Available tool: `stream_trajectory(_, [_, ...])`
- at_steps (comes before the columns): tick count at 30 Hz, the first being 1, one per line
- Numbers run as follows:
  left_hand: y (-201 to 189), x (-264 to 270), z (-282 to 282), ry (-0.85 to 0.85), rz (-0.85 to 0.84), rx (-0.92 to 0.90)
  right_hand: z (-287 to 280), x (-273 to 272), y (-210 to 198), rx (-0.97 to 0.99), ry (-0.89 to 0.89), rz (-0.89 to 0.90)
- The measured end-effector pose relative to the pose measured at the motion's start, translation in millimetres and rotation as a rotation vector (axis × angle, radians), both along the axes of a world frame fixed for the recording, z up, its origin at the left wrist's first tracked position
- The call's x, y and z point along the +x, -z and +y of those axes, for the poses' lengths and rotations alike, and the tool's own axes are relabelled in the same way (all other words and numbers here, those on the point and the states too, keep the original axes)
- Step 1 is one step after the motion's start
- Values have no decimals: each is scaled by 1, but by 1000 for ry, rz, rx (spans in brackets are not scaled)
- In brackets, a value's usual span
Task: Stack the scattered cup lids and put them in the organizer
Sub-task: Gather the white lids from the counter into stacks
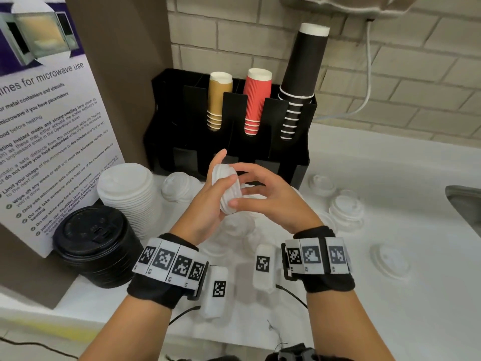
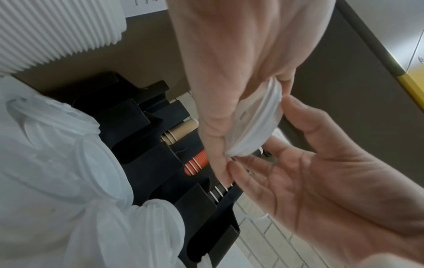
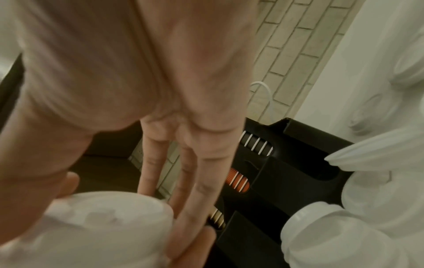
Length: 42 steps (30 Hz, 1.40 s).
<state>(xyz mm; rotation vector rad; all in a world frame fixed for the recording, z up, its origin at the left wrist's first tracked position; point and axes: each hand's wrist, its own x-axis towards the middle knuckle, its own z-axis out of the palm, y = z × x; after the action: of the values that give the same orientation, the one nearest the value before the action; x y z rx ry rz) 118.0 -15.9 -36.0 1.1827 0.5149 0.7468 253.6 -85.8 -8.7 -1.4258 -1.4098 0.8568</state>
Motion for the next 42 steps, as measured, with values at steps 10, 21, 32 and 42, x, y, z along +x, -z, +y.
stream_trajectory(10, [-17,-20,25,-317,3,-19,20,11,17,-191,108,-463])
stream_trajectory(21, [-26,-44,36,-338,102,51,27,-15,45,-512,-30,-906])
stream_trajectory(32, [-16,-32,21,-197,234,-90,3,15,-6,-174,-157,84])
stream_trajectory(42, [-9,-26,11,34,251,-110,9,-4,6,-60,-9,249])
